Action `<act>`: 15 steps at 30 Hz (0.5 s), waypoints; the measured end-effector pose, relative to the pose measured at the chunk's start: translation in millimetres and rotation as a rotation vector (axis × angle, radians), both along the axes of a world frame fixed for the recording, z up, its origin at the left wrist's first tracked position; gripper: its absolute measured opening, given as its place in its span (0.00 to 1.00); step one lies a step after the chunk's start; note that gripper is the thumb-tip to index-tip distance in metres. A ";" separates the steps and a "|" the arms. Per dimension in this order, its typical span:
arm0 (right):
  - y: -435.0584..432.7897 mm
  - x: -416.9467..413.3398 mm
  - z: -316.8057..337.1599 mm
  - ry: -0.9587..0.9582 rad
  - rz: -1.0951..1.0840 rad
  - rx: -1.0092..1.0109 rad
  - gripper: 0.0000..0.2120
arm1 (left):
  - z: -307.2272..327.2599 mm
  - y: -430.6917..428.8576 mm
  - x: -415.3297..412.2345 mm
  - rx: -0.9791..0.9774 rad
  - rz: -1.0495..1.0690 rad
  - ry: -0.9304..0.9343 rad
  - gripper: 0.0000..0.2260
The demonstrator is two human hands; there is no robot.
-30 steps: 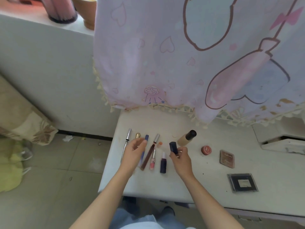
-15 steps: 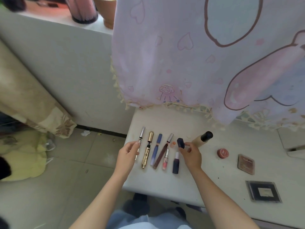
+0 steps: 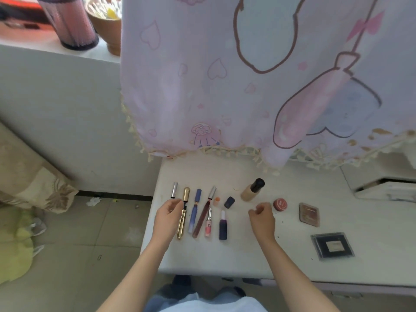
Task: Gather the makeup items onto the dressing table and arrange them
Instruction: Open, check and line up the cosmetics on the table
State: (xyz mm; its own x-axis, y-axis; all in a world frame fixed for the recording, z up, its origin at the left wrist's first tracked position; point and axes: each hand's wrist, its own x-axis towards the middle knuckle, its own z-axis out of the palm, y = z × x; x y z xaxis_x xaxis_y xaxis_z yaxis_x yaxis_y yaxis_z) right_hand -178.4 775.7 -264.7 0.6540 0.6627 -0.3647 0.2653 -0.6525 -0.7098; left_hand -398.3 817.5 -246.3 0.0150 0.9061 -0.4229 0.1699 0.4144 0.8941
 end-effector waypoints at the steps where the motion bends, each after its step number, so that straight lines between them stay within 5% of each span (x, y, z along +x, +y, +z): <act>1: -0.7 5.1 7.9 -0.004 -0.045 0.066 0.08 | -0.5 1.9 3.3 0.002 -0.003 0.016 0.11; 6: 21.6 30.2 37.7 -0.182 0.205 0.080 0.24 | 1.7 4.8 28.8 0.062 -0.083 0.086 0.13; 10: 36.0 40.6 43.9 -0.267 0.415 -0.065 0.15 | 5.4 4.6 58.3 0.117 -0.185 0.119 0.12; 15: 34.1 52.7 58.2 -0.225 0.420 0.023 0.07 | 17.6 -0.7 93.8 0.140 -0.226 0.084 0.15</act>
State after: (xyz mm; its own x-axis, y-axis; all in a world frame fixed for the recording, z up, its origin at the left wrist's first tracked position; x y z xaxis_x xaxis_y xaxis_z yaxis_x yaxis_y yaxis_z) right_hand -125.7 809.7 -206.5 0.3886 0.8931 -0.2267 0.6516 -0.4403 -0.6177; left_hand -304.5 816.8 -228.7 0.1934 0.9334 -0.3024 0.3204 0.2312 0.9186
